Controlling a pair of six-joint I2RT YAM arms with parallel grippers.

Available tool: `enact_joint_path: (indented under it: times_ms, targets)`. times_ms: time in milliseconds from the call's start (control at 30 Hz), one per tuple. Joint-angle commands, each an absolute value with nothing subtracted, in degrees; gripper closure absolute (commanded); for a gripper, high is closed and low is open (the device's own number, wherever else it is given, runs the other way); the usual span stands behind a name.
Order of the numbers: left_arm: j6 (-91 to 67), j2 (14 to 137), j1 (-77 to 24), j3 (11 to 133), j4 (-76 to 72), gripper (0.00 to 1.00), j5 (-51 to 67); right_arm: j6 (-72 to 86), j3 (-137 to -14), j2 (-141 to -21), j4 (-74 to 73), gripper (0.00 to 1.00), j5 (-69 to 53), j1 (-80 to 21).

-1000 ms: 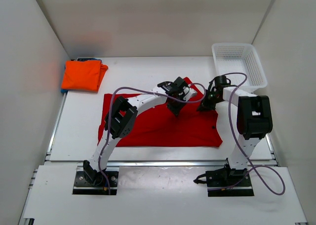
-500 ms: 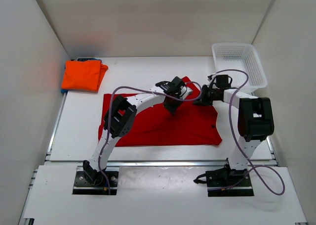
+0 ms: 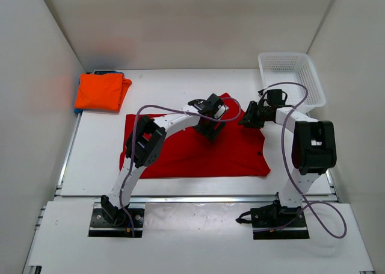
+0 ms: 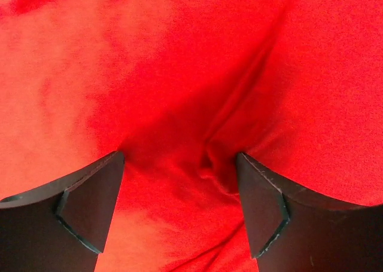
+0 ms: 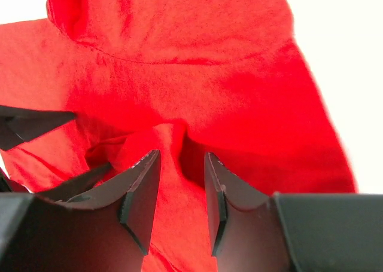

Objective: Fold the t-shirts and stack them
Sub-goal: Fold the flattened tshirt in 1/3 of the way

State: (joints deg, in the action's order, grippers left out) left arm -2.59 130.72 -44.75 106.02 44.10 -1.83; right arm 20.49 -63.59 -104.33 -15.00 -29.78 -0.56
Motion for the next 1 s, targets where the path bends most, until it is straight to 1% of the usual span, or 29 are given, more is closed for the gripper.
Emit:
enact_joint_path:
  times_ms: [0,33,67,167,200,333,400,433,500,600,633,667,733,800,900,967]
  targets:
    - [-3.2,125.2,-44.2,107.8,43.2,0.14,-6.9,17.9,-64.0,-96.7,-17.1,0.67,-23.6,-0.1]
    - [-3.1,124.4,-43.9,108.1,43.2,0.12,-8.5,18.1,-63.5,-94.8,-18.6,0.66,-20.9,-0.1]
    - [-3.1,123.9,-44.0,108.4,43.2,0.02,-8.9,18.0,-62.6,-92.5,-19.6,0.65,-19.5,-0.1]
    - [-2.5,122.1,-42.9,108.9,43.5,0.01,-9.8,19.2,-57.5,-87.1,-26.3,0.64,-13.0,-0.1]
    - [-2.4,120.4,-42.5,108.9,43.1,0.01,-10.3,19.6,-56.3,-85.3,-27.2,0.63,-11.1,1.7]
    - [-0.1,116.5,-40.8,105.9,42.2,0.01,-12.3,24.0,-46.7,-77.2,-33.2,0.65,-7.3,4.0]
    - [1.3,113.7,-39.7,102.0,42.0,0.01,-14.0,25.4,-42.7,-70.6,-34.3,0.65,-5.5,4.0]
    - [2.1,112.1,-38.7,99.1,42.3,0.01,-14.4,26.3,-40.2,-69.3,-35.0,0.63,-4.7,3.7]
    - [3.0,108.7,-36.7,93.9,42.5,0.02,-14.3,27.9,-36.3,-64.1,-35.9,0.62,-5.7,3.7]
    - [2.5,100.2,-29.6,82.8,43.7,0.01,-14.3,31.1,-32.3,-60.0,-37.8,0.59,-7.1,3.3]
    - [1.8,96.7,-25.6,78.4,44.5,0.01,-14.5,31.8,-31.7,-58.6,-38.1,0.56,-6.9,3.0]
    - [1.7,95.1,-21.6,76.3,44.8,0.01,-14.6,32.9,-30.2,-57.8,-37.9,0.56,-7.4,3.0]
    - [1.4,89.1,-15.0,68.1,46.7,0.01,-15.3,34.1,-29.4,-55.8,-38.1,0.5,-6.7,1.5]
    - [1.4,85.7,-9.9,62.8,47.9,0.02,-16.2,34.9,-29.9,-55.1,-38.7,0.49,-5.4,1.4]
    - [1.9,81.0,-1.4,56.6,49.4,0.01,-13.8,35.7,-29.3,-55.2,-39.7,0.48,-7.2,2.9]
    - [2.5,79.2,-0.2,54.1,49.6,0.01,-12.8,36.7,-29.4,-55.9,-40.0,0.46,-5.5,1.8]
